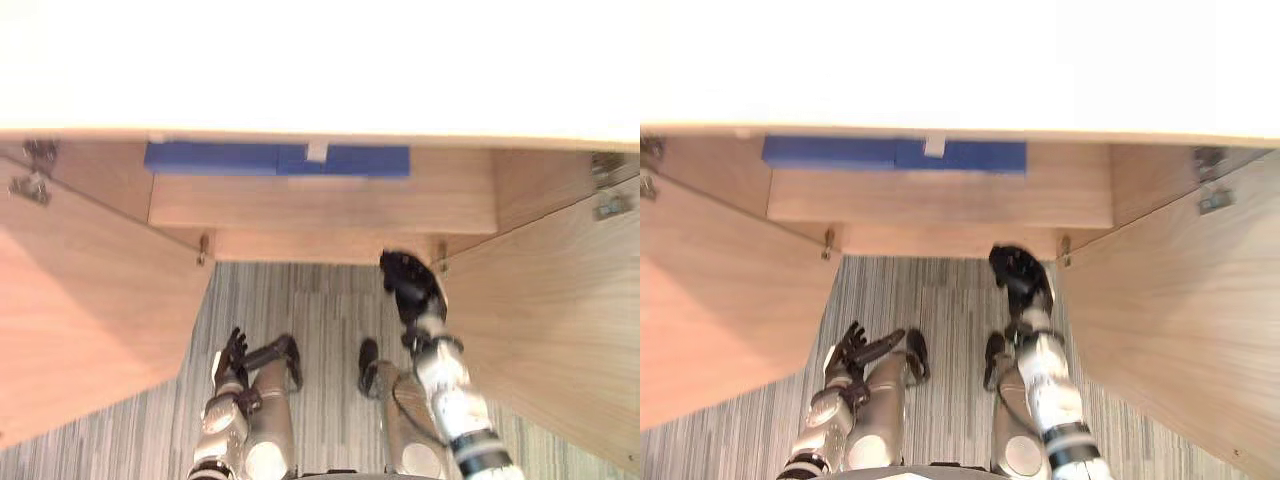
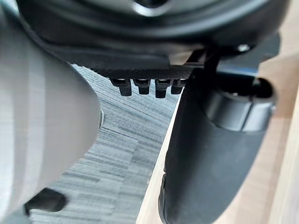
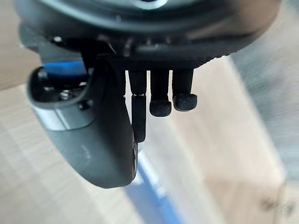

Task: Walk over to the cabinet, pick up the folder, carry it to the office cabinet, place the folder inside the office cabinet, then close the office cabinet door

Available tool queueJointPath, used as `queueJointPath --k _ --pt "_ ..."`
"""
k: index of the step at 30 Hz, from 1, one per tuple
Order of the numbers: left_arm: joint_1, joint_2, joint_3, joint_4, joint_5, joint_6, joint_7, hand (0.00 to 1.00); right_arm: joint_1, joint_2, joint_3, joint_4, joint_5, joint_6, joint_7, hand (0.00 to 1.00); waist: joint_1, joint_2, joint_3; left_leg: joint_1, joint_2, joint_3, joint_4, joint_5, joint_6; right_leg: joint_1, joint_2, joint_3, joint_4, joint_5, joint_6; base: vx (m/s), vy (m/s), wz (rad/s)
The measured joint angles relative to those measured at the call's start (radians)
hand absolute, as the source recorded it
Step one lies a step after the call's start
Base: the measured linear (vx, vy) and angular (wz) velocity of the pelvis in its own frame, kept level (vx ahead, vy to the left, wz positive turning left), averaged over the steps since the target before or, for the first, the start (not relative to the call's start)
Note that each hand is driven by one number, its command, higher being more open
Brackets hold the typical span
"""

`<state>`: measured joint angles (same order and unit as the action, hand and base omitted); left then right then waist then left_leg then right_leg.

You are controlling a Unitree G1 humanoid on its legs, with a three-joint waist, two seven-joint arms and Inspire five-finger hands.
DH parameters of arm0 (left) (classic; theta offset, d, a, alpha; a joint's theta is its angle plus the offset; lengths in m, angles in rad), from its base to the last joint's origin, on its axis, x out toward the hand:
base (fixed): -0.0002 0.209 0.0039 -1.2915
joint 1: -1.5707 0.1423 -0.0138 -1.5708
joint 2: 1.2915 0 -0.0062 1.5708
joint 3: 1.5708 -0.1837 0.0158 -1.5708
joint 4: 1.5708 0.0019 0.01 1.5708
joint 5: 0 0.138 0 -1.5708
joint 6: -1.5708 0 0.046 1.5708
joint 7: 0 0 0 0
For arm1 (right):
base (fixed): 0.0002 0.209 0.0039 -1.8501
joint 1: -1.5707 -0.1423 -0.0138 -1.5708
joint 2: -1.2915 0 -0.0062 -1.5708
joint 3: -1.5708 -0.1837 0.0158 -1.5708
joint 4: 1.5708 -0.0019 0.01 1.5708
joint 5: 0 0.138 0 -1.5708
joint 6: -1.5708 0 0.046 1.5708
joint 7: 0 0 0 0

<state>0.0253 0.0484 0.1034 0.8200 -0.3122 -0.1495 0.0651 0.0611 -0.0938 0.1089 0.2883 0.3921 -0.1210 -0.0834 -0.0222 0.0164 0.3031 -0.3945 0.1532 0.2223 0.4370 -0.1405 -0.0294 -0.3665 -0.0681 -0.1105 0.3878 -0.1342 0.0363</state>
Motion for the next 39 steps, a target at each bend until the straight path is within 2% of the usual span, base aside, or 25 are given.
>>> queueJointPath --k 2,3,7,10,12,19,21,23,27,31,33,36,39 --pt "0.017 0.007 0.0 0.028 0.02 0.01 -0.002 1.0 0.023 0.008 -0.034 0.097 -0.155 0.0 0.002 0.0 -0.015 -0.011 -0.033 0.071 -0.01 0.023 -0.073 0.021 0.0 0.068 0.008 0.016 -0.087 0.034 0.006 0.2 0.025 -0.25" --pt "0.03 0.01 0.001 0.043 0.04 0.012 -0.005 1.0 0.027 0.019 -0.074 0.181 -0.243 0.003 -0.004 1.0 -0.019 -0.015 -0.061 0.117 -0.017 0.04 -0.121 0.033 -0.001 0.11 0.012 0.029 -0.147 0.058 0.011 0.19 0.032 -0.3" --pt "0.049 0.014 0.01 0.051 0.081 0.014 -0.006 1.0 0.032 0.039 -0.213 0.42 -0.344 0.022 -0.026 1.0 -0.024 -0.014 -0.103 0.25 -0.04 0.097 -0.245 0.058 0.0 0.223 0.013 0.07 -0.275 0.108 0.026 0.13 0.035 -0.36" --pt "0.054 0.023 0.023 0.061 0.119 0.016 -0.006 1.0 0.045 0.052 -0.328 0.548 -0.32 0.035 -0.043 1.0 -0.03 -0.015 -0.134 0.32 -0.054 0.144 -0.307 0.068 0.001 0.264 0.011 0.113 -0.323 0.128 0.034 0.07 0.047 -0.39" --pt "0.055 0.031 0.027 0.087 0.148 0.017 -0.008 1.0 0.079 0.057 -0.398 0.577 -0.233 0.037 -0.052 1.0 -0.051 -0.015 -0.158 0.358 -0.067 0.167 -0.333 0.069 0.001 0.286 0.01 0.146 -0.344 0.138 0.036 0.02 0.062 -0.41" --pt "0.07 0.034 0.037 0.129 0.177 0.039 -0.03 1.0 0.105 0.056 -0.619 0.569 -0.065 0.037 -0.062 1.0 -0.078 -0.016 -0.179 0.433 -0.084 0.269 -0.38 0.068 0.0 0.291 0.016 0.265 -0.376 0.177 0.044 -0.05 0.035 -0.52" --pt "0.091 0.032 0.062 0.128 0.18 0.039 -0.032 1.0 0.116 0.054 -0.694 0.478 -0.014 0.036 -0.085 1.0 -0.084 -0.017 -0.185 0.45 -0.09 0.318 -0.398 0.059 -0.013 0.271 0.018 0.314 -0.375 0.182 0.047 -0.08 0.007 -0.64" --pt "0.111 0.036 0.068 0.127 0.193 0.039 -0.033 1.0 0.118 0.046 -0.724 0.381 0.008 0.033 -0.097 1.0 -0.1 -0.018 -0.185 0.452 -0.096 0.355 -0.399 0.05 -0.013 0.253 0.019 0.353 -0.375 0.185 0.043 -0.08 0.014 -0.66" --pt "0.144 0.038 0.064 0.127 0.196 0.038 -0.045 1.0 0.074 -0.057 -0.74 0.288 0.009 0.008 -0.097 1.0 -0.114 -0.018 -0.185 0.454 -0.105 0.437 -0.386 0.024 -0.011 0.219 0.024 0.438 -0.377 0.201 0.047 -0.03 0.017 -0.61" --pt "0.156 0.055 0.046 0.13 0.199 0.033 -0.066 1.0 -0.036 -0.148 -0.725 0.288 0.019 -0.005 -0.08 1.0 -0.117 -0.011 -0.179 0.439 -0.108 0.473 -0.342 -0.003 0.0 0.191 0.033 0.508 -0.388 0.226 0.07 0.04 0.003 -0.59" --pt "0.155 0.061 0.043 0.13 0.216 0.024 -0.071 1.0 -0.098 -0.199 -0.679 0.301 0.018 -0.011 -0.066 1.0 -0.117 -0.004 -0.171 0.423 -0.107 0.473 -0.32 -0.021 0.006 0.178 0.033 0.538 -0.403 0.243 0.076 0.05 -0.022 -0.44" --pt "0.14 0.064 0.006 0.129 0.216 0.012 -0.075 1.0 -0.215 -0.325 -0.534 0.387 0.015 -0.021 -0.032 1.0 -0.118 0.023 -0.145 0.398 -0.108 0.473 -0.289 -0.045 0.009 0.152 0.034 0.575 -0.414 0.259 0.085 0.04 -0.011 -0.36" --pt "0.127 0.073 -0.02 0.126 0.216 -0.001 -0.077 1.0 -0.262 -0.385 -0.452 0.417 0.013 -0.022 -0.028 1.0 -0.122 0.042 -0.117 0.385 -0.108 0.474 -0.279 -0.054 0.009 0.138 0.036 0.598 -0.429 0.274 0.09 0.01 -0.003 -0.24"
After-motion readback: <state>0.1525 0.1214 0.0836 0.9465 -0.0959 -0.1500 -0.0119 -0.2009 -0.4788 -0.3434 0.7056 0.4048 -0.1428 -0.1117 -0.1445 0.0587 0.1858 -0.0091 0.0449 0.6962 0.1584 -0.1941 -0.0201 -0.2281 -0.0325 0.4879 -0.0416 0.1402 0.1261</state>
